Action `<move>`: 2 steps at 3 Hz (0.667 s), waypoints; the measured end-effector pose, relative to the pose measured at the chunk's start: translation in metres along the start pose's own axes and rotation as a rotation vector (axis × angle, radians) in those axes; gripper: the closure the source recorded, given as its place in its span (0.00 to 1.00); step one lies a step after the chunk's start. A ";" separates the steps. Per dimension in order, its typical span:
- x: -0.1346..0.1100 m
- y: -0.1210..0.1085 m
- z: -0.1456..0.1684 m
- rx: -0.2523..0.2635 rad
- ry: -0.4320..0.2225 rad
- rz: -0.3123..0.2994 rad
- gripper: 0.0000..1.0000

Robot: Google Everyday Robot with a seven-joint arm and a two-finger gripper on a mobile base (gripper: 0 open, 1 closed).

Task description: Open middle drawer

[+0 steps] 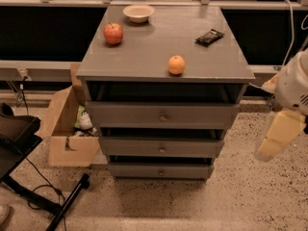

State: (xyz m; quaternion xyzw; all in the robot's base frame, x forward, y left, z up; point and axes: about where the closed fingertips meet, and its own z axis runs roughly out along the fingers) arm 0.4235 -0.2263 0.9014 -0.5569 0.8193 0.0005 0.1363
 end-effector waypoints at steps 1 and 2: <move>0.041 0.020 0.104 -0.048 0.079 0.140 0.00; 0.066 0.024 0.183 -0.052 0.102 0.180 0.00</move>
Offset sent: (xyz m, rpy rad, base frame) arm 0.0116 -0.0334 -0.2923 -0.0389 0.1093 -0.2309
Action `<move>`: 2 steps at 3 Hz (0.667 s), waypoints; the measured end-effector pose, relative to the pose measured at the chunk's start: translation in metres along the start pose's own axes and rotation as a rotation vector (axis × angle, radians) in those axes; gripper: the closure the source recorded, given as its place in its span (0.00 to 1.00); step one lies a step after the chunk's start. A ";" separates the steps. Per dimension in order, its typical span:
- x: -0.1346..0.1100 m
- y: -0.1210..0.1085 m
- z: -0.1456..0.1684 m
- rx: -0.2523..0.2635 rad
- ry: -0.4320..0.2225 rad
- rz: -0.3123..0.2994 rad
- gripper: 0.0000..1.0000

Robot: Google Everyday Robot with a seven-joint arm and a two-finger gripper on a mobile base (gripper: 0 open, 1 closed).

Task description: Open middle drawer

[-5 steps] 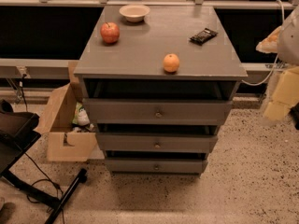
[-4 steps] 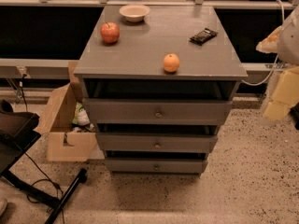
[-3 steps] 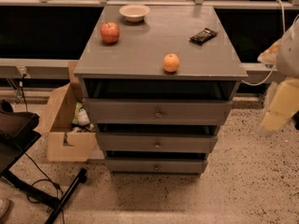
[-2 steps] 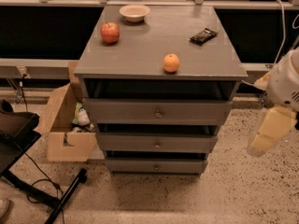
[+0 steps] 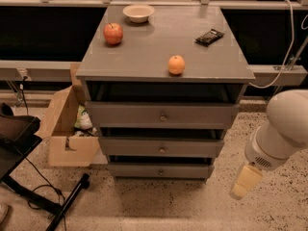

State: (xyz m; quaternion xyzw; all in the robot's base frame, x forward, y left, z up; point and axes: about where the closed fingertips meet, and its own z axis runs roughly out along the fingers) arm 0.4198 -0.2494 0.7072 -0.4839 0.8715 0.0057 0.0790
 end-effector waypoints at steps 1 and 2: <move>-0.020 -0.018 0.072 0.014 0.000 -0.114 0.00; -0.023 -0.018 0.075 0.009 -0.002 -0.118 0.00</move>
Offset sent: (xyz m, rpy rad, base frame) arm 0.0251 0.0115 -0.0484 -0.0158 -0.0138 0.0799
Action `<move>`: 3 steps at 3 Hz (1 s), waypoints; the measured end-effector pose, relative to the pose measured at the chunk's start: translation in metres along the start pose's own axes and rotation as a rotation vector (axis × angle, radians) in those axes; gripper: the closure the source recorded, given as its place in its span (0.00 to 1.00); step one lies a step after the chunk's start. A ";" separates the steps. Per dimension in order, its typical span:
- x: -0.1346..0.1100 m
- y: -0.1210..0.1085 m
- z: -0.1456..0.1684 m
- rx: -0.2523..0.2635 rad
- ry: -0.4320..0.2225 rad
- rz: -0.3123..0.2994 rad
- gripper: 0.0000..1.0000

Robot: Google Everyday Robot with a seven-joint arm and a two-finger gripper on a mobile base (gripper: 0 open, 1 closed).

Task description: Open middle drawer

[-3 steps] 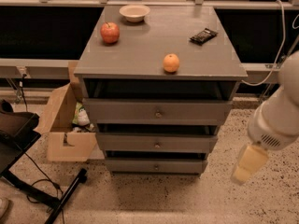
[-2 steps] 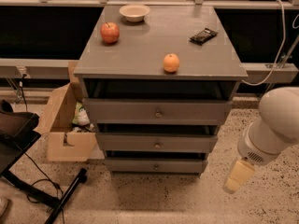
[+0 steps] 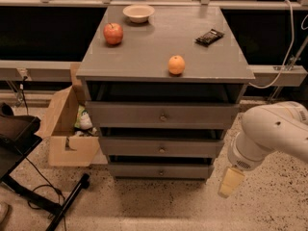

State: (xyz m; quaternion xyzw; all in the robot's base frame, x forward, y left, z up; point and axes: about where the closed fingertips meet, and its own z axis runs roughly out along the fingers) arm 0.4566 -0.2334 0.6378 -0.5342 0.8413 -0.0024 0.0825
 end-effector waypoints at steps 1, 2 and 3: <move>-0.029 -0.001 0.037 -0.052 -0.034 -0.053 0.00; -0.062 -0.012 0.086 -0.065 -0.068 -0.126 0.00; -0.088 -0.035 0.133 -0.041 -0.091 -0.194 0.00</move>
Offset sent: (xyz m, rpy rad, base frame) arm 0.0921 0.0944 -0.1280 0.1019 -0.0140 0.2389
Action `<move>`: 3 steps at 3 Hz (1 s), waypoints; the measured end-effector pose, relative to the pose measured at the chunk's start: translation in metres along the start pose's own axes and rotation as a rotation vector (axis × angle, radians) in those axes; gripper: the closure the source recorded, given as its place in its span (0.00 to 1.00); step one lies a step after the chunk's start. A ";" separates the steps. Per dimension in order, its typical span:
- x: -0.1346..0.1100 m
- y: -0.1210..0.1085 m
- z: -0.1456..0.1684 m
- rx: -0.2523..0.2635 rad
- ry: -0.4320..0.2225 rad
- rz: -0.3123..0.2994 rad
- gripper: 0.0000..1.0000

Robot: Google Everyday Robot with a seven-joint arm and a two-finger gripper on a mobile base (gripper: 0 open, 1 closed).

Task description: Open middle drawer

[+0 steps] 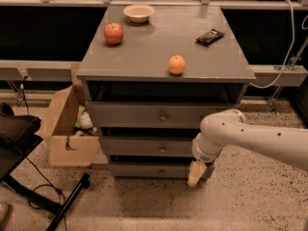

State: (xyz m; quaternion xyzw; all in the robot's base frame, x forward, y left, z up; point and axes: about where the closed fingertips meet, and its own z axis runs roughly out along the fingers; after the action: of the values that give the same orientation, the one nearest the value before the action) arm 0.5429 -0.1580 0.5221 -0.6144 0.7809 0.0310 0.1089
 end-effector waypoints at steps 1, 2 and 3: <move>0.004 -0.041 0.044 0.048 0.008 -0.037 0.00; 0.011 -0.062 0.067 0.067 0.030 -0.039 0.00; 0.017 -0.081 0.080 0.078 0.035 -0.016 0.00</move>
Offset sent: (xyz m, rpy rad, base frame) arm 0.0939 -0.0244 -0.0837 -0.0798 -0.0875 0.0140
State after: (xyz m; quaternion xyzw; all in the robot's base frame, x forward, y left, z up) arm 0.6280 -0.1792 0.4473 -0.6165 0.7782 -0.0110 0.1193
